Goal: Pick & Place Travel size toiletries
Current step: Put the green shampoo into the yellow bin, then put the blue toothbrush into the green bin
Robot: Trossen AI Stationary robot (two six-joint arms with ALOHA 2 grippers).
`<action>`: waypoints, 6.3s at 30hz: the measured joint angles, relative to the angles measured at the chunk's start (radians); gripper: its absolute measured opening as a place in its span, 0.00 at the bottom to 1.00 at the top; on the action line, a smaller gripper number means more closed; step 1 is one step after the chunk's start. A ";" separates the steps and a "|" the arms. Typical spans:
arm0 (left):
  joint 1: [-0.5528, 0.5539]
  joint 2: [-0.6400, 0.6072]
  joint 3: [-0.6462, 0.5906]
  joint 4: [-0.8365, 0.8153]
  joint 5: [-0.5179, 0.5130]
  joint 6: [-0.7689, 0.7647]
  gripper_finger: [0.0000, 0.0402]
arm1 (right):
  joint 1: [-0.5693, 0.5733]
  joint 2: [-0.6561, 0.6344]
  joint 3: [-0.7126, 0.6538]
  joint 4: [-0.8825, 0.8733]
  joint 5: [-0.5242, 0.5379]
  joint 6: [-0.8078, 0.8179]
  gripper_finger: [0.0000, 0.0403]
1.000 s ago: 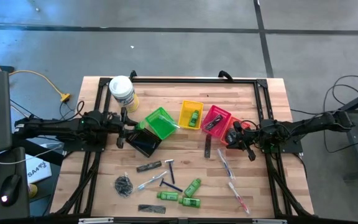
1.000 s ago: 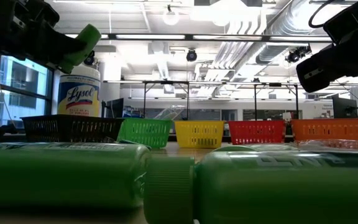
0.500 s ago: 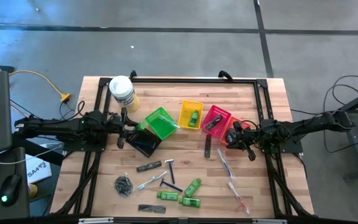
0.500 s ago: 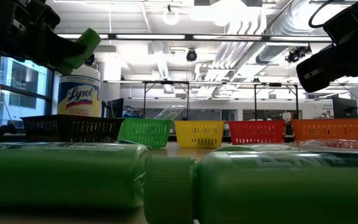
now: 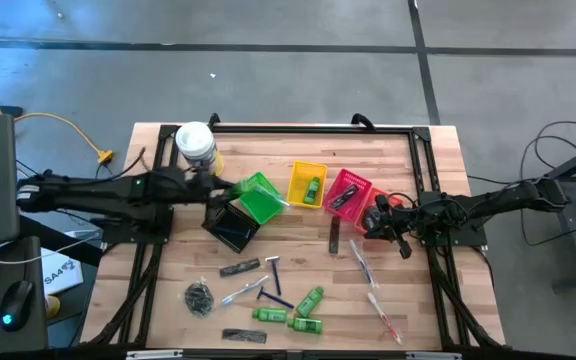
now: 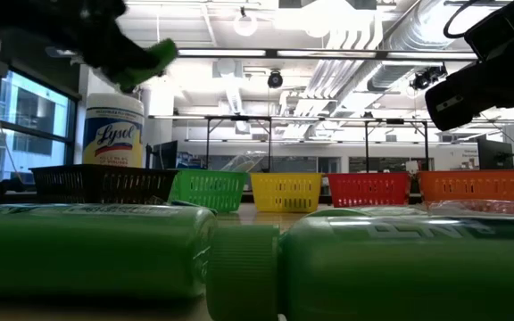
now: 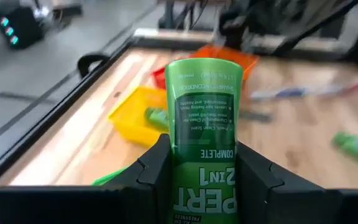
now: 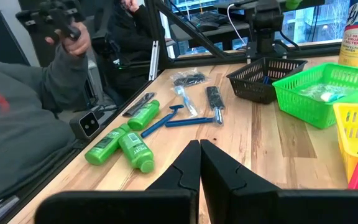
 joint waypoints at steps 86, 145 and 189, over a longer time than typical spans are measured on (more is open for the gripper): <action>0.250 1.367 1.021 -0.303 0.279 1.740 0.34 | 0.000 0.000 0.000 0.029 -0.004 -0.123 0.00; -0.425 -0.290 -0.235 0.152 -0.280 -0.027 0.00 | 0.000 0.069 0.000 0.115 -0.035 -0.050 0.00; -0.425 -0.483 -0.458 0.218 -0.162 -0.002 0.00 | 0.000 0.202 0.000 0.173 0.027 -0.044 0.00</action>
